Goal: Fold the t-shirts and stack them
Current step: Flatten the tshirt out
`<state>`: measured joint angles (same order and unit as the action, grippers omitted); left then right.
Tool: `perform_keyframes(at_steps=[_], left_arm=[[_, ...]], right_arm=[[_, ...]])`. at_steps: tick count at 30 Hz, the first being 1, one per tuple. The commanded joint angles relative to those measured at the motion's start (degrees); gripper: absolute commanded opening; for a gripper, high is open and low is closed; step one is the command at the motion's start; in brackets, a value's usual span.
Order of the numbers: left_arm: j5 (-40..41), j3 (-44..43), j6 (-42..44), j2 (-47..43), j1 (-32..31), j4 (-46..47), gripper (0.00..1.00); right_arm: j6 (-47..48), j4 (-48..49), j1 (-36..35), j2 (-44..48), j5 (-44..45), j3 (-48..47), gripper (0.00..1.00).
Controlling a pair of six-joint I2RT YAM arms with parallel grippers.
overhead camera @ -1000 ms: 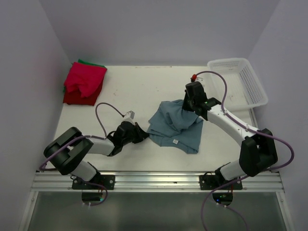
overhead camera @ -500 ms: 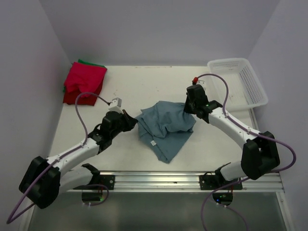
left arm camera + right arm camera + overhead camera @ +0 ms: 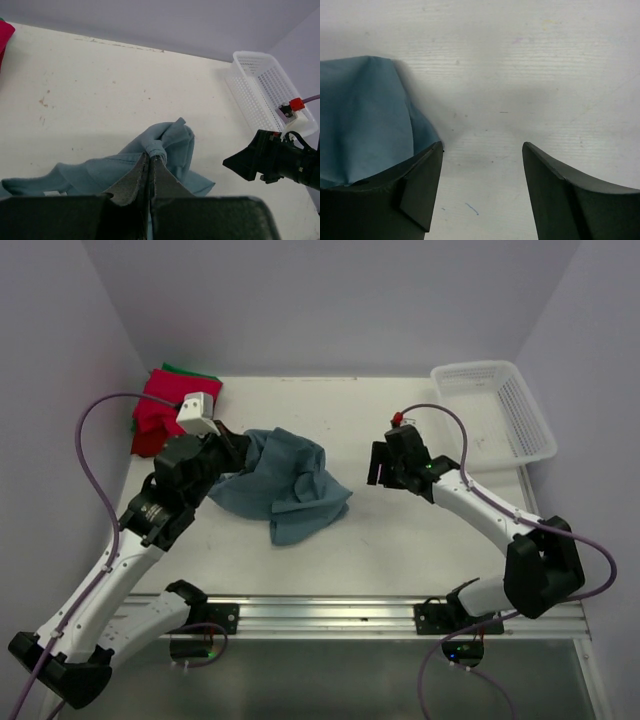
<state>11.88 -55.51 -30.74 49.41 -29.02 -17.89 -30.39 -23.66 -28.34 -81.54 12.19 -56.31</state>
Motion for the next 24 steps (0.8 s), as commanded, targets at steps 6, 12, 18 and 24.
perform_keyframes(at_steps=[6, 12, 18, 24], left_arm=[[-3.53, -9.00, 3.76, 2.27, 0.36, -5.05, 0.00], [-4.67, -9.36, 2.71, 3.24, 0.36, -5.05, 0.00], [-4.85, -9.97, 2.18, 2.36, 0.36, -5.49, 0.00], [-4.32, -12.52, 2.35, 1.83, 0.36, -6.98, 0.00]], right_arm=[[-2.28, 14.81, -1.81, 7.88, -26.59, 0.41, 0.68], [-13.38, 37.26, -4.35, 0.08, -44.53, 6.04, 0.64], [-14.17, 42.99, -6.64, -14.14, -46.11, 2.53, 0.58], [-13.03, 42.21, -9.89, -23.31, -45.41, -4.41, 0.56]])
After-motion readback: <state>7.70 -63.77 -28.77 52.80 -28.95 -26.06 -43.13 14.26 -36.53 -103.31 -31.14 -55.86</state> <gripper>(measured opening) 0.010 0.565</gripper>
